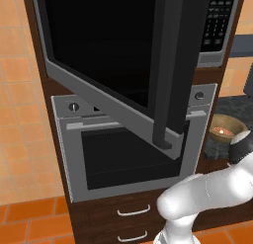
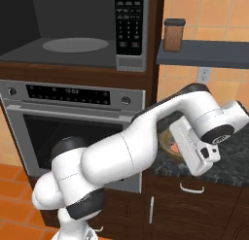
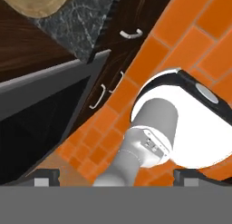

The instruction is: Open the microwave, place the bowl with waffle inside the microwave, then close the microwave door and turn it on.

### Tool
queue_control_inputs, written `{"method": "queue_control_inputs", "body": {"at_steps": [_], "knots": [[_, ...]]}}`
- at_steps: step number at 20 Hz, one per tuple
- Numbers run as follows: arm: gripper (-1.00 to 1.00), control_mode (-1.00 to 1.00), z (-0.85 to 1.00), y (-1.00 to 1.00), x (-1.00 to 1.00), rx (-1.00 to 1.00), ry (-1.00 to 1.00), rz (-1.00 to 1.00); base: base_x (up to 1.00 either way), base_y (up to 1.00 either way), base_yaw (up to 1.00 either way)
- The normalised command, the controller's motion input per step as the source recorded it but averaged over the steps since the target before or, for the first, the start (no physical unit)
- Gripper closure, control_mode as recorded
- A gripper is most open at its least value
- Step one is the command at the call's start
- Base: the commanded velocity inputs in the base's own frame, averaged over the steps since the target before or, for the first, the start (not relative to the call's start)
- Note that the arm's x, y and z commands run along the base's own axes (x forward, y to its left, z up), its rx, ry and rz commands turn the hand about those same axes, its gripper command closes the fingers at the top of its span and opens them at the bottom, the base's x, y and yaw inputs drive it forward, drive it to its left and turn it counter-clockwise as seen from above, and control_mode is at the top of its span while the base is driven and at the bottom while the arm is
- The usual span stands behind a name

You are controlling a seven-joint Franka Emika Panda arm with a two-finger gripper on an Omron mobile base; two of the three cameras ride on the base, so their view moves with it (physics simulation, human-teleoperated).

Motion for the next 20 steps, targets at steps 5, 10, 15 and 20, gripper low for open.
{"method": "queue_control_inputs", "body": {"at_steps": [5,10,15,20], "knots": [[-1.00,-1.00,-0.47,-0.23,0.21,0.25,0.06,0.00,0.00,0.00,0.00],[-1.00,-1.00,-0.13,0.11,0.67,0.00,0.01,-0.04,0.00,0.00,0.00],[-1.00,-1.00,-0.33,0.05,0.24,-0.11,0.00,-0.08,0.00,0.00,0.00],[-1.00,-1.00,-0.27,-0.04,0.19,-0.09,0.04,-0.23,0.00,0.00,0.00]]}}
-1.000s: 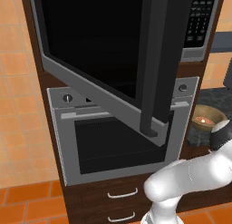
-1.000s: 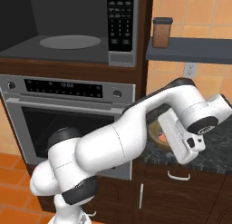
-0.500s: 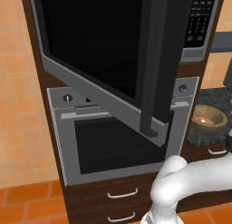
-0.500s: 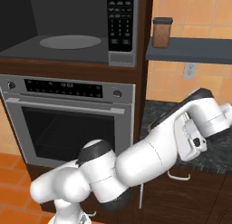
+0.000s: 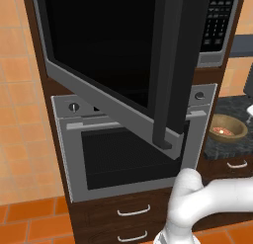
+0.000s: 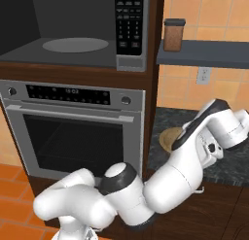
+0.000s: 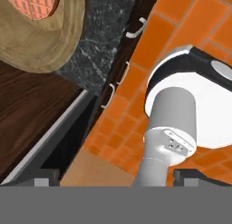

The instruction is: Open the microwave, place the bowl with waffle inside the microwave, then close the microwave door and turn it on.

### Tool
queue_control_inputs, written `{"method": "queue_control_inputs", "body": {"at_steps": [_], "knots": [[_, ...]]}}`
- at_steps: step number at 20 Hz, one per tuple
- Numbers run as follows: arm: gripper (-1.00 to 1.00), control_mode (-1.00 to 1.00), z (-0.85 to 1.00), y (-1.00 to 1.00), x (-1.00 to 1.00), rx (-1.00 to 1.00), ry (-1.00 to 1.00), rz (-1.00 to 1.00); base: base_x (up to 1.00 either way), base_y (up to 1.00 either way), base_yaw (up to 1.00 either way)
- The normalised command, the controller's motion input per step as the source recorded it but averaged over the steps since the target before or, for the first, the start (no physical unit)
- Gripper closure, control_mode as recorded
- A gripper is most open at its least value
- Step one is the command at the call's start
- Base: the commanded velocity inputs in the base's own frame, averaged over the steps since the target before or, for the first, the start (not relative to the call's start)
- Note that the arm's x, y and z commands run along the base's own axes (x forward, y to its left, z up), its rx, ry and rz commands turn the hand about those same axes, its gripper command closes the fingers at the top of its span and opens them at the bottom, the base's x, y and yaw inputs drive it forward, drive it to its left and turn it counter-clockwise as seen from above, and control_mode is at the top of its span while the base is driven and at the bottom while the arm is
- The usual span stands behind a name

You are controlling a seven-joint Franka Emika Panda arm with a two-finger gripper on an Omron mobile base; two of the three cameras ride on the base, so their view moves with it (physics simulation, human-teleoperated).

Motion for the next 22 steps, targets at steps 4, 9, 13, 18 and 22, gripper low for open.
{"method": "queue_control_inputs", "body": {"at_steps": [4,9,13,18,22], "knots": [[-1.00,-1.00,-0.50,-0.10,0.03,-0.11,0.12,-0.24,0.00,0.00,0.00],[-1.00,-1.00,-0.30,0.06,0.09,-0.15,0.07,-0.34,0.00,0.00,0.00],[-1.00,-1.00,-0.25,0.00,0.21,-0.15,0.07,-0.44,0.00,0.00,0.00],[-1.00,-1.00,-0.30,0.09,0.43,-0.18,0.00,-0.08,0.00,0.00,0.00],[-1.00,-1.00,-0.22,0.02,0.25,-0.17,0.00,0.03,0.00,0.00,0.00]]}}
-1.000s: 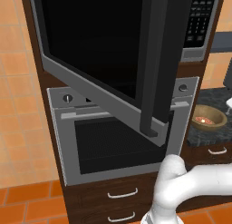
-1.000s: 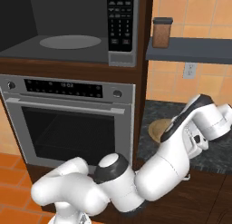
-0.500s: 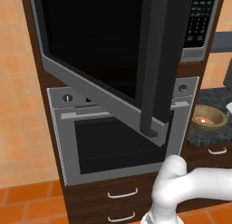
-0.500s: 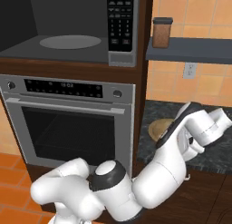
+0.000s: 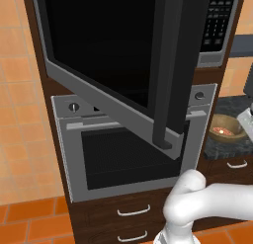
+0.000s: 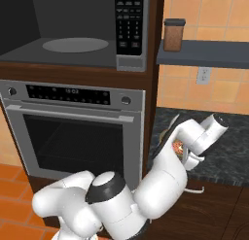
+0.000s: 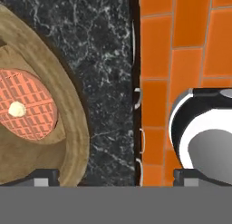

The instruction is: Open the microwave, place the bowl with waffle inside the microwave, then close the microwave door and turn it on.

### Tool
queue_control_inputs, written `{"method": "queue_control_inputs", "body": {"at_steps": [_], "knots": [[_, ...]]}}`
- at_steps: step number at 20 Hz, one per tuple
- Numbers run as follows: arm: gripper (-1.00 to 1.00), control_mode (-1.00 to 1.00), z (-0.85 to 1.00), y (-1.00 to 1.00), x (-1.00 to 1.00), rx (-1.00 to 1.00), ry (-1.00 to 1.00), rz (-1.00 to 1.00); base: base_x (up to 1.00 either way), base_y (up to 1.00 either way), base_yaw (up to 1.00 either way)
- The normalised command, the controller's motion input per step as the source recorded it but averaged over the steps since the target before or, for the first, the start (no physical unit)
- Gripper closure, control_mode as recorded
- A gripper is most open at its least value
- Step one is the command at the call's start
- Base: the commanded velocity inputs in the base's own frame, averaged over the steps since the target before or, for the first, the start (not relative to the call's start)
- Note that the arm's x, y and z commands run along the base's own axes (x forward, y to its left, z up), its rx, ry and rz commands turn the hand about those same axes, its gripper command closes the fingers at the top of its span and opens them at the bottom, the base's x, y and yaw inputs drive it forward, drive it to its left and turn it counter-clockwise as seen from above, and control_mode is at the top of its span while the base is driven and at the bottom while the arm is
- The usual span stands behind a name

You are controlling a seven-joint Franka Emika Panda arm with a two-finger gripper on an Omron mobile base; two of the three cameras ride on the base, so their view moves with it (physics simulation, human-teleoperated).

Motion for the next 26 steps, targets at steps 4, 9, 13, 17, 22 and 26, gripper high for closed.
{"method": "queue_control_inputs", "body": {"at_steps": [4,9,13,17,22,26], "knots": [[-1.00,-1.00,-0.12,-0.06,0.10,-0.08,0.00,0.06,0.00,0.00,0.00],[-1.00,-1.00,-0.05,-0.15,0.50,-0.03,0.00,0.05,0.00,0.00,0.00],[-1.00,-1.00,-0.23,-0.23,0.35,-0.09,0.00,0.02,0.00,0.00,0.00],[-1.00,-1.00,-0.26,-0.46,0.00,-0.10,0.00,0.00,0.00,0.00,0.00],[1.00,-1.00,0.00,0.00,0.00,-0.01,0.00,-0.01,0.00,0.00,0.00],[1.00,-1.00,0.00,0.00,0.00,-0.01,0.00,0.00,0.00,0.00,0.00]]}}
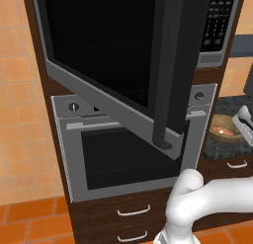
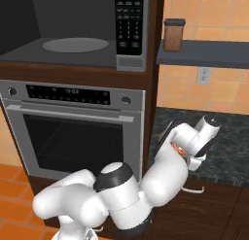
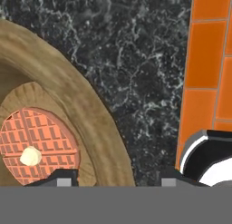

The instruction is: Open the microwave, place the bowl with waffle inside the microwave, then close the microwave door and turn it on.

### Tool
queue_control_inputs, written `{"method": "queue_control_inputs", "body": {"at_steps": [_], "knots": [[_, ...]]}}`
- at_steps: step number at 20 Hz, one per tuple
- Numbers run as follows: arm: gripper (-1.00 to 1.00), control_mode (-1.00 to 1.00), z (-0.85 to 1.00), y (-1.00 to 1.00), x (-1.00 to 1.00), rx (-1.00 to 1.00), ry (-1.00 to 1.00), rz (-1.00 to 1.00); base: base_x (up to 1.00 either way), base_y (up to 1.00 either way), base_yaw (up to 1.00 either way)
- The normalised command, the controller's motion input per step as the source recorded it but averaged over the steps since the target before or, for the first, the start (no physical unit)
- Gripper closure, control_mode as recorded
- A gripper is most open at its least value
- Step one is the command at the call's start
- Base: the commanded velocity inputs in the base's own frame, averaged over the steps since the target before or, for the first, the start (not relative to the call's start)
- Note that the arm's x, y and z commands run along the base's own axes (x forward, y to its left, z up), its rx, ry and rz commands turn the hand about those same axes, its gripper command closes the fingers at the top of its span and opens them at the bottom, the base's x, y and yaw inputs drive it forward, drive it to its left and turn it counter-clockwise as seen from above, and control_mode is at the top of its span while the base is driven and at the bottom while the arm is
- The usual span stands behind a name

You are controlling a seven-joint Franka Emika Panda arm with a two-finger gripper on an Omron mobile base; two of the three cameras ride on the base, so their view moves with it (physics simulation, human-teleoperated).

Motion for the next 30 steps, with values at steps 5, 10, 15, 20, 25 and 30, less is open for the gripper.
{"method": "queue_control_inputs", "body": {"at_steps": [5,10,15,20,25,30], "knots": [[1.00,-1.00,0.00,0.00,0.00,0.00,0.00,0.00,0.00,0.00,0.00],[1.00,-1.00,-0.07,0.00,-0.05,-0.03,-0.01,0.00,0.00,0.00,0.00],[1.00,-1.00,0.76,-0.05,-0.88,0.00,-0.23,0.00,0.00,0.00,0.00],[1.00,-1.00,0.97,-0.12,-1.00,0.00,-0.14,0.00,0.00,0.00,0.00],[1.00,-1.00,0.95,0.13,-1.00,0.00,-0.11,0.00,0.00,0.00,0.00],[1.00,-1.00,0.73,0.85,-1.00,0.00,-0.16,0.07,0.00,0.00,0.00]]}}
